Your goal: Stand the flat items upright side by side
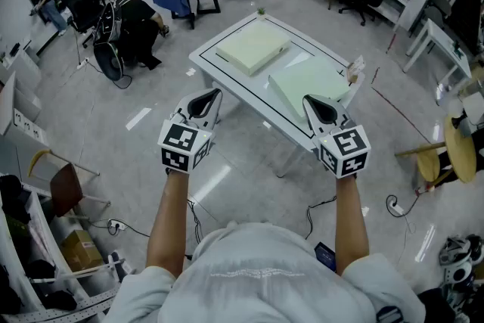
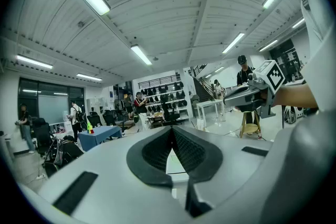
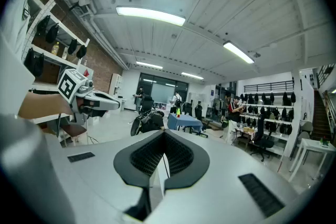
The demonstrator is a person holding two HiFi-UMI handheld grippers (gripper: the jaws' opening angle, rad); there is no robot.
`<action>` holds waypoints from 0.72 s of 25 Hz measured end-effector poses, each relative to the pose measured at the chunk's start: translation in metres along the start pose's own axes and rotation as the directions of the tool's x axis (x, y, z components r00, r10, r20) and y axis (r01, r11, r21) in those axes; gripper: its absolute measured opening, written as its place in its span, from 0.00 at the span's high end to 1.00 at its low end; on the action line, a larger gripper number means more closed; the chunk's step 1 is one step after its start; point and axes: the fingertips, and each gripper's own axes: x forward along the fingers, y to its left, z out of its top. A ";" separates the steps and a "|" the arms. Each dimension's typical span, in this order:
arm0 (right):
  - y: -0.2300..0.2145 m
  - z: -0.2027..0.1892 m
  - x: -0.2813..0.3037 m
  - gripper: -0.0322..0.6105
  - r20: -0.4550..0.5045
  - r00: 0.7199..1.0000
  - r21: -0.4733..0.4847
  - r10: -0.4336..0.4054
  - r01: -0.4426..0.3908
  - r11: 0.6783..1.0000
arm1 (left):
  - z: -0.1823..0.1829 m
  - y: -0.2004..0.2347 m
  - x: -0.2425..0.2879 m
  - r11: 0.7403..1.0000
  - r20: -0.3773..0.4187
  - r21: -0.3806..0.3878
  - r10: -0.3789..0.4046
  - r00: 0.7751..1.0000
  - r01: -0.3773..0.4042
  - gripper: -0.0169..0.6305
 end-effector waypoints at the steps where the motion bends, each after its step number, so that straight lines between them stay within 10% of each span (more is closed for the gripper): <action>1: 0.002 0.000 0.001 0.91 -0.003 1.000 -0.007 0.004 -0.004 1.000 | -0.001 0.000 0.000 1.000 -0.004 0.006 0.000 1.000 0.000 0.95; 18: 0.035 0.024 0.021 0.91 0.066 0.997 0.024 0.051 -0.052 0.998 | -0.004 0.039 -0.026 1.000 0.013 0.029 0.005 1.000 -0.006 0.95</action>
